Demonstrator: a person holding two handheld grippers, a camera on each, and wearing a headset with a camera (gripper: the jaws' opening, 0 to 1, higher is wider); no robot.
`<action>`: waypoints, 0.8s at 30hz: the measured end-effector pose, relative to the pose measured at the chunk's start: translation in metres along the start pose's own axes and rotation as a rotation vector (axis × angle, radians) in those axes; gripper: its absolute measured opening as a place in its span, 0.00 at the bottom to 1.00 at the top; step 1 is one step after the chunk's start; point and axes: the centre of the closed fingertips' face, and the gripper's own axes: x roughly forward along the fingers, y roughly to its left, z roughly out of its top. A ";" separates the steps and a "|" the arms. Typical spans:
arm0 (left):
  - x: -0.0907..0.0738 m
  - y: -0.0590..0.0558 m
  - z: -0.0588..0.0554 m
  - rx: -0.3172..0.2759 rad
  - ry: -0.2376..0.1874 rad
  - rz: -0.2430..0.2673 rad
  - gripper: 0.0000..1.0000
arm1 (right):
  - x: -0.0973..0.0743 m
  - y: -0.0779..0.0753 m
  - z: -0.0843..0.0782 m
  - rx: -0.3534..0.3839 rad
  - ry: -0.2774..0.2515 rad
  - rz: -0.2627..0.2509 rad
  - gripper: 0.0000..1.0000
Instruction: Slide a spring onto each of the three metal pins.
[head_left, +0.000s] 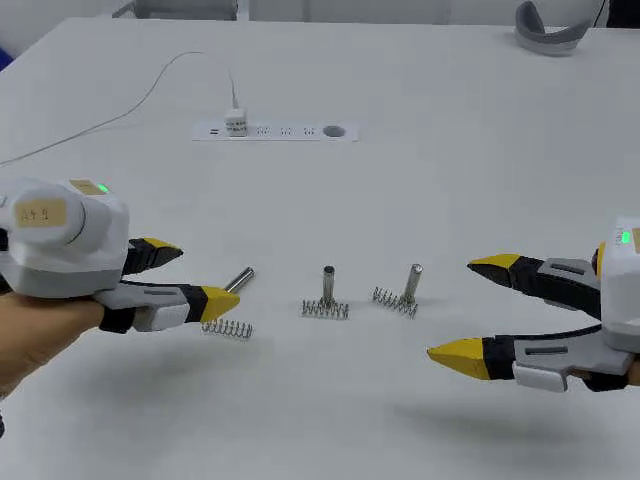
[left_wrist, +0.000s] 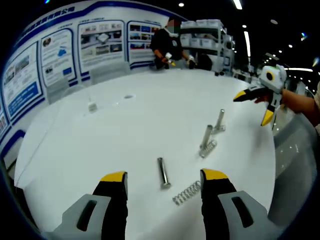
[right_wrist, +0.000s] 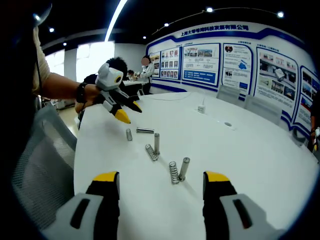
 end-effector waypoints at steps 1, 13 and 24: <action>0.001 0.001 0.001 -0.001 0.003 0.001 0.58 | 0.000 0.000 0.000 0.001 0.000 -0.001 0.69; 0.017 0.006 0.004 -0.002 0.073 0.000 0.51 | -0.001 -0.002 -0.001 0.005 -0.001 -0.005 0.69; 0.030 0.006 0.006 0.011 0.154 -0.014 0.41 | -0.001 -0.002 -0.001 0.005 -0.002 -0.007 0.69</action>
